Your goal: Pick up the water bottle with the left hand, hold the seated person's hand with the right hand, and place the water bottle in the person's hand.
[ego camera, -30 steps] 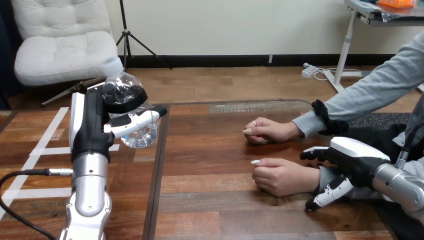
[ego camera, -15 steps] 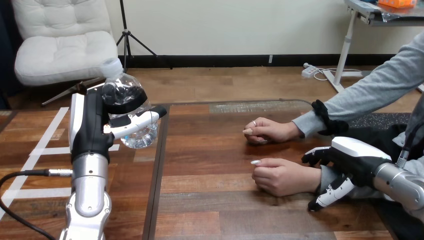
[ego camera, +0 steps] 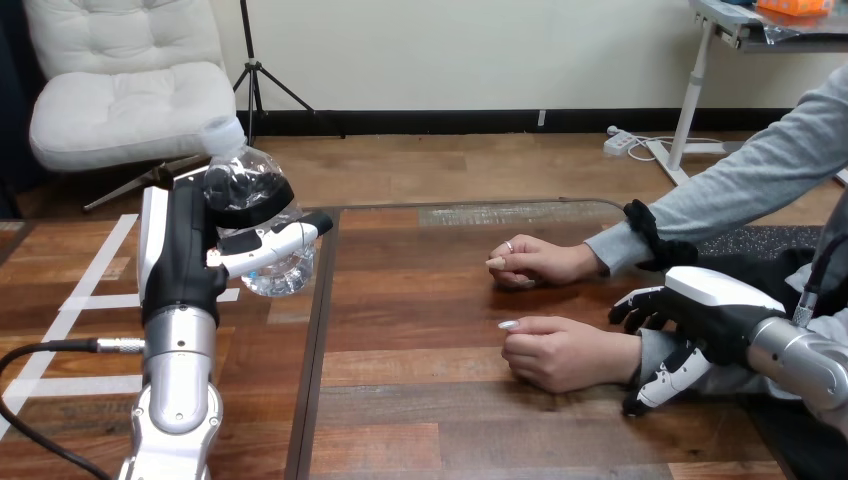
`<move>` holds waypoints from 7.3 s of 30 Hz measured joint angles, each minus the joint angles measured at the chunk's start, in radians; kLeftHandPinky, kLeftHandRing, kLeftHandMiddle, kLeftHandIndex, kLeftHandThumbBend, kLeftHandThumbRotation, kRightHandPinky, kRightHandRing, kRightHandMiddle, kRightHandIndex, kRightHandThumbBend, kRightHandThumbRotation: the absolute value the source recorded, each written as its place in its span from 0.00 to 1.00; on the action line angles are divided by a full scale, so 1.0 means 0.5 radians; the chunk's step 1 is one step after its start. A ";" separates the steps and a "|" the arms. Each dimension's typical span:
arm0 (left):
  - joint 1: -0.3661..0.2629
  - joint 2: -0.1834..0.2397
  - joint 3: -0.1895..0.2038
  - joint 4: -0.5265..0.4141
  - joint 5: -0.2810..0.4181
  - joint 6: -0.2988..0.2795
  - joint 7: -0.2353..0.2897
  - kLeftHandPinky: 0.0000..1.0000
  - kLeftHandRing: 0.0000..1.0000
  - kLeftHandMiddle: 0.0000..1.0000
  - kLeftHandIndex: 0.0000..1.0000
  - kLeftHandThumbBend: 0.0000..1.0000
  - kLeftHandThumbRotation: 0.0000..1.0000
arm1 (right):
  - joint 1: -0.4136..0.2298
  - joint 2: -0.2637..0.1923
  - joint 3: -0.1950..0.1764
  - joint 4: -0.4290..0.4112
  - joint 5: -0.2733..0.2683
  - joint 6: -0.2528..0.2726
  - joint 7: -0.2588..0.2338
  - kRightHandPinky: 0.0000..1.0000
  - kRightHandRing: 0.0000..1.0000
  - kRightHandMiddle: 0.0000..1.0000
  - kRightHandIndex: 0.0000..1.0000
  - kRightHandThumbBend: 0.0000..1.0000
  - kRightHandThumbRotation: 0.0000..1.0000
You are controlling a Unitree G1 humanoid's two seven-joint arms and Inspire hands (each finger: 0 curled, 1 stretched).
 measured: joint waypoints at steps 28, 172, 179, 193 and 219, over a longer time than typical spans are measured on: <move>0.000 0.000 0.000 0.000 -0.019 0.000 -0.001 0.31 0.37 0.41 0.41 0.76 0.00 | -0.036 -0.053 0.032 0.002 -0.003 -0.017 0.059 0.58 0.65 0.69 0.68 1.00 0.09; 0.025 -0.001 0.006 0.000 -0.052 -0.003 -0.019 0.31 0.37 0.41 0.41 0.75 0.00 | -0.009 -0.047 0.181 -0.040 -0.099 0.077 -0.450 0.10 0.17 0.24 0.26 0.88 0.00; 0.025 -0.001 0.006 0.000 -0.052 -0.003 -0.020 0.31 0.37 0.41 0.41 0.75 0.00 | -0.005 -0.047 0.180 -0.040 -0.094 0.061 -0.455 0.11 0.17 0.24 0.27 0.87 0.00; 0.025 -0.001 0.006 -0.001 -0.053 -0.003 -0.021 0.31 0.37 0.41 0.41 0.75 0.00 | -0.003 -0.047 0.154 -0.040 0.005 0.044 -0.414 0.13 0.19 0.26 0.29 0.84 0.00; 0.026 -0.008 0.005 -0.018 -0.062 0.001 -0.040 0.30 0.36 0.40 0.41 0.75 0.00 | -0.002 -0.047 0.087 -0.040 0.165 -0.006 -0.353 0.23 0.28 0.34 0.37 0.84 0.00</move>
